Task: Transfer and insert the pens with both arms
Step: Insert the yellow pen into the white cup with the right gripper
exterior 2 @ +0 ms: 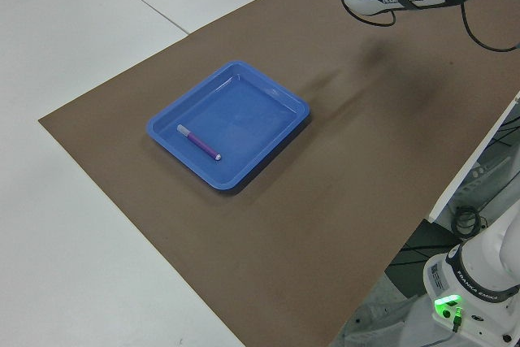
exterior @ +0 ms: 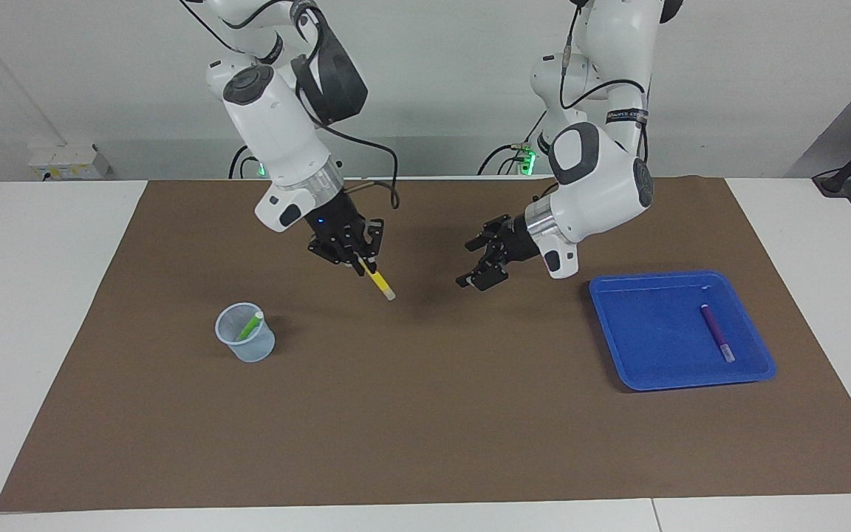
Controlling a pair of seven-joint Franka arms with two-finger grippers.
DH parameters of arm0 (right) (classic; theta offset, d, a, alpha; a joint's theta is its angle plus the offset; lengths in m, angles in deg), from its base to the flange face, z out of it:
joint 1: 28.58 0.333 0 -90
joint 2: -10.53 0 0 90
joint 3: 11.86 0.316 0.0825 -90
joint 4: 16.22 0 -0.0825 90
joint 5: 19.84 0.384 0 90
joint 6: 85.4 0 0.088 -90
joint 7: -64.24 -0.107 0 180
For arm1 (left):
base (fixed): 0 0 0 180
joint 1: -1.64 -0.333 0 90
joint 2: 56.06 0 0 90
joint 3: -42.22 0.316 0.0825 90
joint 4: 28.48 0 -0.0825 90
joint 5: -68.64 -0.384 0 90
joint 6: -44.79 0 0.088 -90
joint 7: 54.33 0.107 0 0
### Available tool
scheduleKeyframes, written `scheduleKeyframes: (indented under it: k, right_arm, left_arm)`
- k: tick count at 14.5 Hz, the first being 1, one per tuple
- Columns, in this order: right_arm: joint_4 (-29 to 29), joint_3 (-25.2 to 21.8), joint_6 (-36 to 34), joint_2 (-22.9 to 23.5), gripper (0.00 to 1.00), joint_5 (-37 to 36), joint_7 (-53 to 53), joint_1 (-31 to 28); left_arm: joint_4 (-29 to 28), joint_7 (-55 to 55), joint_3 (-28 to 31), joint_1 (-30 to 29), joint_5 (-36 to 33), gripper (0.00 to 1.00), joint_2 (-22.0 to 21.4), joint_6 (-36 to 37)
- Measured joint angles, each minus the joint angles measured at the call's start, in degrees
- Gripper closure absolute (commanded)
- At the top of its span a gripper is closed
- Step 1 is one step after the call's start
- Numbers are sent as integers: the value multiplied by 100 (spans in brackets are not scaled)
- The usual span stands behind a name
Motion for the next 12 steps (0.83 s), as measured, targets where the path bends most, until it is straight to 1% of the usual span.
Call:
scheduleKeyframes:
  k: [3,5,6,8,10,12]
  right_arm:
    - [-346,-11,-606,-24,100,-541,1008,-517]
    - [-428,-18,-713,-31,100,-693,1809,-938]
    - [-425,-23,-713,-27,100,-712,2145,-1138]
    - [-355,-25,-659,-8,100,-740,2442,-1360]
    - [-109,-20,-338,18,100,-754,2525,-1399]
    - [168,14,-100,42,100,-757,2536,-1392]
  left_arm:
    - [-4,568,30,-9,-1440,0,-20,153]
    - [-2,1237,61,-76,-2158,0,-67,243]
    - [-1,1587,79,-177,-2307,0,-83,275]
    - [0,2365,127,-418,-2774,0,-100,317]
    - [1,3107,167,-743,-3158,0,-101,324]
    - [0,3620,187,-988,-3231,0,-101,308]
